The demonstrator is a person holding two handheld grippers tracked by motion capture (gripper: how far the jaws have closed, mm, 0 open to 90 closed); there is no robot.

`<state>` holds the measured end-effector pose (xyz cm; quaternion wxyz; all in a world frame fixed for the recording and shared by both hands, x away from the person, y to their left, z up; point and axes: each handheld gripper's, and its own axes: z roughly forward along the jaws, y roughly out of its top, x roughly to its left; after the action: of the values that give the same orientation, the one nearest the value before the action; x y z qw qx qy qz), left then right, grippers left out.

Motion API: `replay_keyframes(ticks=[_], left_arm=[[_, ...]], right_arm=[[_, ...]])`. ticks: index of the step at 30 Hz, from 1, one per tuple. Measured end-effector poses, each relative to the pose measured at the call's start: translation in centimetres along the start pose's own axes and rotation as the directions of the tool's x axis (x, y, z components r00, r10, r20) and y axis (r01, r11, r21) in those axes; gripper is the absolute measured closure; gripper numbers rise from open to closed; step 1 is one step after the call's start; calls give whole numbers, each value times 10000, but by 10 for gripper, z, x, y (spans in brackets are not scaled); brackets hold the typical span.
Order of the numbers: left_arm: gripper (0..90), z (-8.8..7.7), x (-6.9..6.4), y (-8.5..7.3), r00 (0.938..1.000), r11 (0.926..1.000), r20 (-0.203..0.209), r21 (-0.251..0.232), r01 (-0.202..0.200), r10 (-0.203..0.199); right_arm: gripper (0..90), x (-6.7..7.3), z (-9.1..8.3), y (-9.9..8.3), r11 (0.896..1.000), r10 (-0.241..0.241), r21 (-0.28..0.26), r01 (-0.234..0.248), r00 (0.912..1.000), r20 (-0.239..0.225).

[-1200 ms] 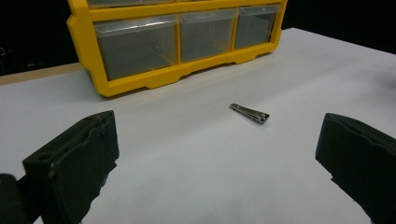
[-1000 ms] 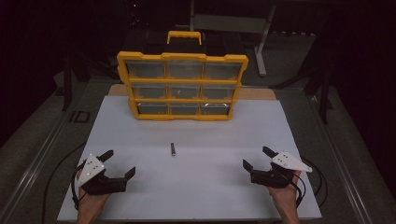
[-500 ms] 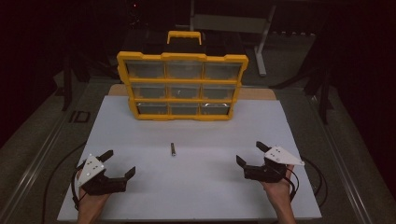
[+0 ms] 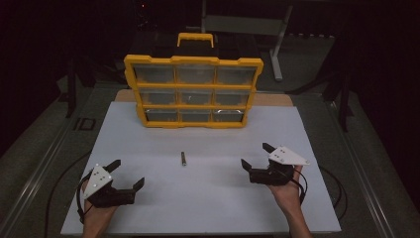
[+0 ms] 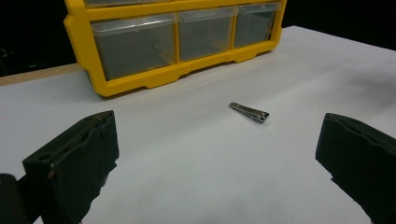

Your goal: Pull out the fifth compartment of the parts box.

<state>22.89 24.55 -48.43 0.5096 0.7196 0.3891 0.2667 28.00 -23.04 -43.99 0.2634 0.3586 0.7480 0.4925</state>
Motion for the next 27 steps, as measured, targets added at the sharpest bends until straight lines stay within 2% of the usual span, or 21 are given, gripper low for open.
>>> replay_keyframes(ticks=[17, 27], left_arm=[[1, 1, 0, -1, 10000, 10000, 4, 49, -50, 50], [1, 1, 1, -1, 10000, 10000, -25, 32, 9, -9]], right_arm=[[78, 4, 15, 18, 9997, -239, -53, 239, 9997, 8], [78, 7, 27, 31, 9983, -571, -104, 570, 9984, -50]])
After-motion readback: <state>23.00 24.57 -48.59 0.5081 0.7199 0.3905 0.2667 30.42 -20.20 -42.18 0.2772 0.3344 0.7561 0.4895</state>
